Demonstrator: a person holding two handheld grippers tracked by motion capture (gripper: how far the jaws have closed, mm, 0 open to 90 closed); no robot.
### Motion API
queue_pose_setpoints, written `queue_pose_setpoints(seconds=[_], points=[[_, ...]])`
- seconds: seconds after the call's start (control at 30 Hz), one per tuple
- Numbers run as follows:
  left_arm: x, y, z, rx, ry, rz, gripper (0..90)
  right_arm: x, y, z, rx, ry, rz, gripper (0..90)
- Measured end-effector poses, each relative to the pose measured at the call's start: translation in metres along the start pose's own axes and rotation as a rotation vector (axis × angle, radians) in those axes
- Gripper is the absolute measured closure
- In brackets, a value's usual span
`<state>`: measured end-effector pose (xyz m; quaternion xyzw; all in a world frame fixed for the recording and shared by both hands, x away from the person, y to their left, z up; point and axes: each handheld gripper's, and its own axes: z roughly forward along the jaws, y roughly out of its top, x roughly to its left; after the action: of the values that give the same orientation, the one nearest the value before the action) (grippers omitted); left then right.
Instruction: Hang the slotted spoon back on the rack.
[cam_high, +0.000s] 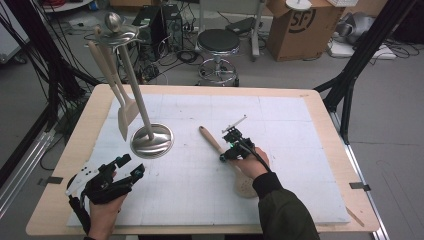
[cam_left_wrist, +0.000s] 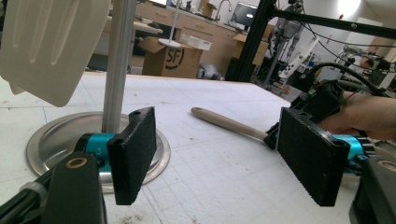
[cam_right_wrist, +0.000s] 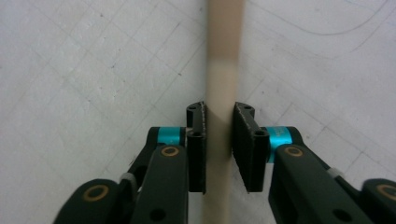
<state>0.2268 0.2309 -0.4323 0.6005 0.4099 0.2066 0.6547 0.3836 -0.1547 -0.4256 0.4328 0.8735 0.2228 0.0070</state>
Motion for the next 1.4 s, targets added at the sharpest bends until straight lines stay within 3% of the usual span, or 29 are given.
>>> queue_pose_setpoints(seconds=[0.17, 0.2, 0.27, 0.43, 0.6, 0.83, 1.0, 1.2, 1.4], points=[[0.0, -0.001, 0.001, 0.005, 0.0, 0.002, 29.4, -0.003, -0.001, -0.002, -0.02, 0.036, -0.011, 77.5], [0.0, -0.001, 0.001, 0.004, 0.001, -0.001, 29.4, -0.003, -0.001, -0.002, -0.03, 0.066, 0.0, 77.6], [0.001, -0.001, 0.0, 0.006, 0.004, -0.003, 29.4, -0.002, 0.0, -0.004, -0.069, 0.127, 0.006, 77.6], [0.0, -0.001, 0.001, 0.005, 0.002, -0.001, 29.4, 0.005, 0.003, -0.012, -0.141, 0.166, 0.001, 77.5], [0.0, -0.001, 0.001, 0.009, 0.002, 0.0, 29.4, 0.008, 0.005, -0.023, -0.243, 0.261, -0.016, 77.5], [0.0, -0.001, 0.001, 0.011, 0.001, 0.002, 29.4, 0.013, 0.006, -0.032, -0.364, 0.311, -0.036, 77.5], [0.0, -0.001, 0.001, 0.011, 0.001, 0.004, 29.4, 0.016, 0.008, -0.036, -0.416, 0.335, -0.042, 77.5], [0.0, -0.001, 0.001, 0.013, 0.004, 0.004, 29.4, 0.02, 0.013, -0.042, -0.506, 0.427, -0.035, 77.5], [-0.001, -0.002, 0.001, 0.013, 0.001, 0.004, 29.4, 0.034, 0.023, -0.05, -0.553, 0.454, -0.074, 77.6]])
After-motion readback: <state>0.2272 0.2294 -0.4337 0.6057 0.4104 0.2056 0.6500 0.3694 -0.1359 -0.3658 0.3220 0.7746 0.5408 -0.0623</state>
